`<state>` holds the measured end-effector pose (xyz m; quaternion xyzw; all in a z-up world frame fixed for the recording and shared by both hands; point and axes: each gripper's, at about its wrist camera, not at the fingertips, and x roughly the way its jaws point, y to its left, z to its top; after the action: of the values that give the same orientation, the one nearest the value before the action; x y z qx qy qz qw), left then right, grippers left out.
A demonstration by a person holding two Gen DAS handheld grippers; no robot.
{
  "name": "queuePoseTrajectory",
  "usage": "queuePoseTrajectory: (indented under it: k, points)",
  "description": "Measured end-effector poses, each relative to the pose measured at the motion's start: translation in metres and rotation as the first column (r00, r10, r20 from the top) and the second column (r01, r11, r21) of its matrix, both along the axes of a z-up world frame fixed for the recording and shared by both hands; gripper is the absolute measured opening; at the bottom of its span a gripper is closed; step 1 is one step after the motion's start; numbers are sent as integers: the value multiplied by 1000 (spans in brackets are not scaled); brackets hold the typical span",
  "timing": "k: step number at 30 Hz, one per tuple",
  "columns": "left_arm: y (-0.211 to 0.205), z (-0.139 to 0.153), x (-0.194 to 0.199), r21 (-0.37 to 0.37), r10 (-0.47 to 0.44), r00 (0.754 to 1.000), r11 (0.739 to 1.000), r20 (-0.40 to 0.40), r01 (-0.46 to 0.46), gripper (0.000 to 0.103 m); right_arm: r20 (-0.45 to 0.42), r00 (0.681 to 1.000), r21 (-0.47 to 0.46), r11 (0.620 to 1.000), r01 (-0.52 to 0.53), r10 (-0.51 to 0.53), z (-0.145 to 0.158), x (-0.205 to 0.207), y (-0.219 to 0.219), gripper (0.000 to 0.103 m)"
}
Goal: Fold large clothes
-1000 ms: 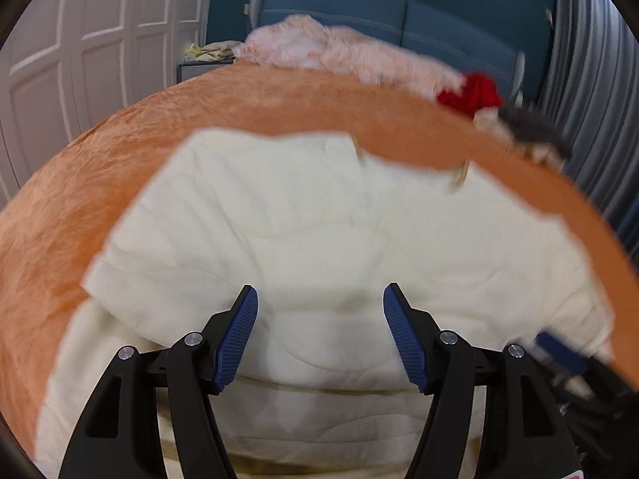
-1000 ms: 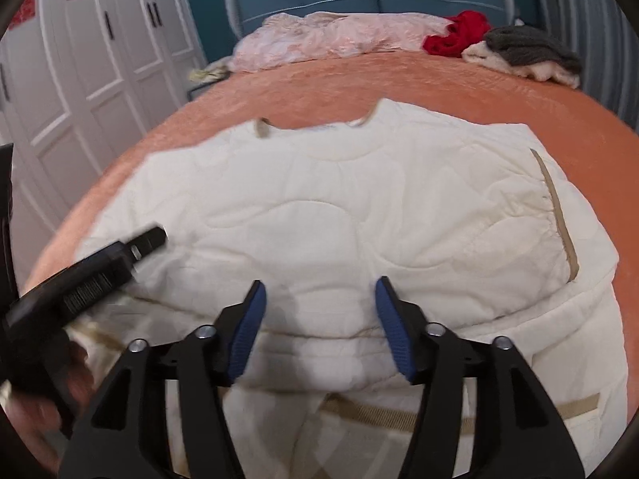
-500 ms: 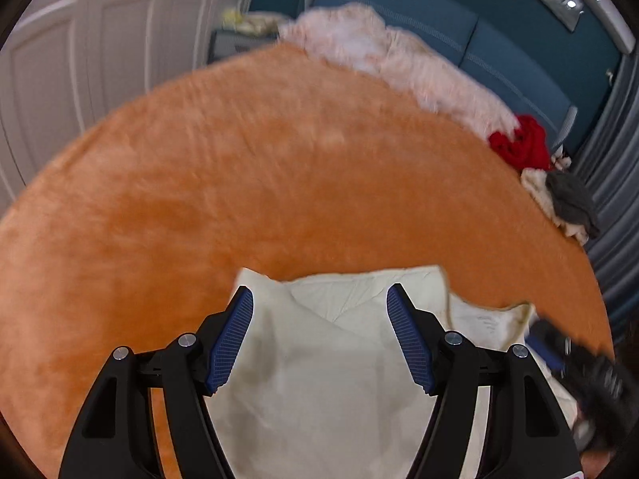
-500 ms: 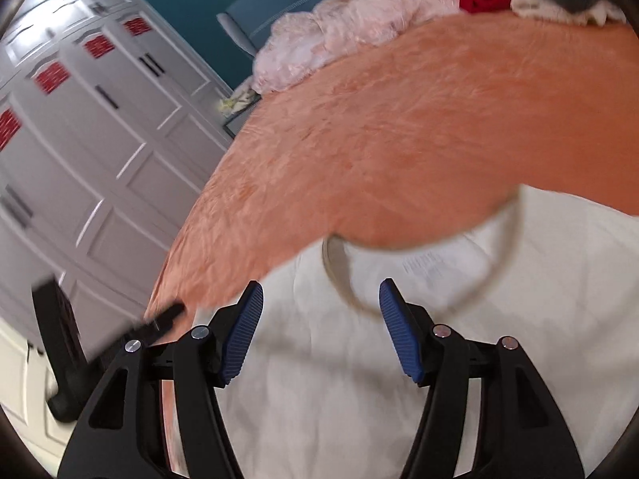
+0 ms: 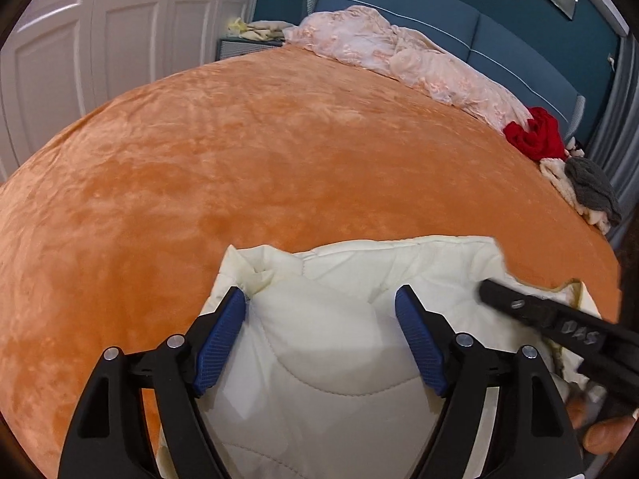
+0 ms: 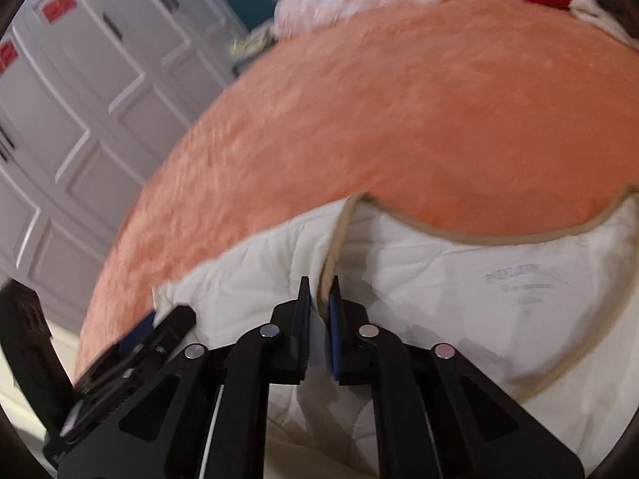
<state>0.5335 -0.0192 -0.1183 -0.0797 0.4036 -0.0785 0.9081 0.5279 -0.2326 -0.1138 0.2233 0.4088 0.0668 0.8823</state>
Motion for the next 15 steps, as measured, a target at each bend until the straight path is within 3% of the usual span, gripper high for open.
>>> queuePoseTrajectory:
  k: [4,7,10,13,15]
  points:
    - [-4,-4,3,41,21,1000,999,-5,-21,76,-24,999,-41,998,46,-47,-12,-4,0,2]
    - [-13,-8,5,112,30,1000,993,-6,-29,76,-45,998,-84,995,48,-52,-15,2,4,2]
    - [-16,-11,8,147,35,999,989,-13,-33,78,-41,997,-78,995,57,-61,-15,2,1,1]
    - [-19,-13,8,175,37,999,984,-14,-34,80,40,989,-64,988,142,-140,-3,-15,-9,7]
    - [-18,-13,8,178,40,999,983,-15,-36,81,131,963,-38,970,241,-234,13,-38,-26,9]
